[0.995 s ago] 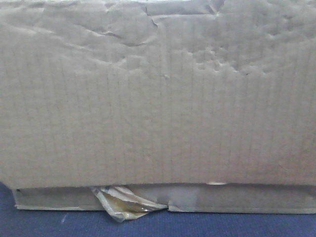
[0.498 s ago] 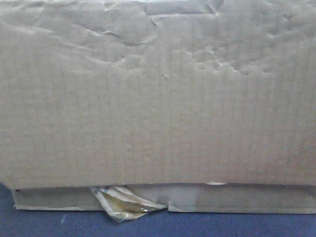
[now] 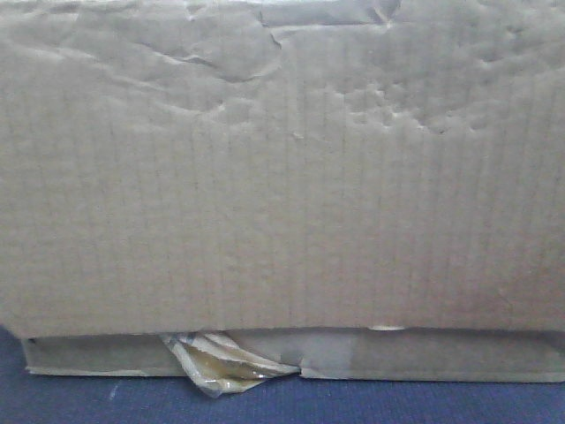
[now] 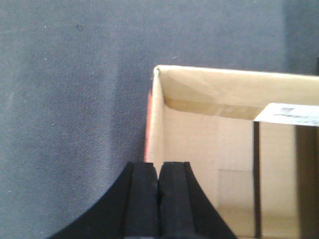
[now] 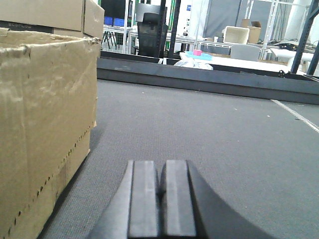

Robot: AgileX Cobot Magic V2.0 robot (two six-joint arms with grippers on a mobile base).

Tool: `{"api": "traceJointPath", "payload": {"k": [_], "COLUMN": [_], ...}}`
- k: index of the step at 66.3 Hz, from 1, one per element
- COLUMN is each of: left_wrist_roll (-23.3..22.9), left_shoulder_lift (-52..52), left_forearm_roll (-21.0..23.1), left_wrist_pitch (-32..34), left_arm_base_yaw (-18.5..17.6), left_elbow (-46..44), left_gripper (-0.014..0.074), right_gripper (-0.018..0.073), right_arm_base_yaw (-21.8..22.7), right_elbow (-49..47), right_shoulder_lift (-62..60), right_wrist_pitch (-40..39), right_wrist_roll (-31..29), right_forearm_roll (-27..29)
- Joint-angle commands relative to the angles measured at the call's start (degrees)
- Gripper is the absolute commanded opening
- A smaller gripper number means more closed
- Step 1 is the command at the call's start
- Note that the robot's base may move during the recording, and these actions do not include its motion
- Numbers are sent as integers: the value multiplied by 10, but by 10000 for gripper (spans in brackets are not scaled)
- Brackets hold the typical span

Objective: Stack two boxes on right shelf middle

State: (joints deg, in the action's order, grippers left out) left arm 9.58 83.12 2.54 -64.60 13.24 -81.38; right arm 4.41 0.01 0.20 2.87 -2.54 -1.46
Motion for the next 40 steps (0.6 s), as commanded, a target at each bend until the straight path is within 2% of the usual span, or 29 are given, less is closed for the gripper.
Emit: {"api": "traceJointPath", "payload": {"k": [1,11,16,29,40], "left_wrist_roll": [9,9,9,9,9], "left_shoulder_lift": [7,17,28,73,95], "left_forearm_roll": [-11,-39,-38,-25,-25], "left_wrist_pitch": [3,3,3,-6,-13], "left_arm_base_yaw": [2,2,2,2,2], "left_elbow": [-4,-4,-4,-4,-4], "left_gripper": [34,363,422,376,228], "right_gripper": [-165,-165,-165,-165,-165], "right_arm_base_yaw": [4,4,4,4,4], "right_elbow": [0,0,0,0,0], "right_shoulder_lift": [-2,-2,-2,-2,-2], "right_wrist_pitch": [-7,-7,-7,-7,-7], "right_wrist_roll": [-4,-4,-4,-4,-4], "right_forearm_roll": [3,3,3,3,3]}}
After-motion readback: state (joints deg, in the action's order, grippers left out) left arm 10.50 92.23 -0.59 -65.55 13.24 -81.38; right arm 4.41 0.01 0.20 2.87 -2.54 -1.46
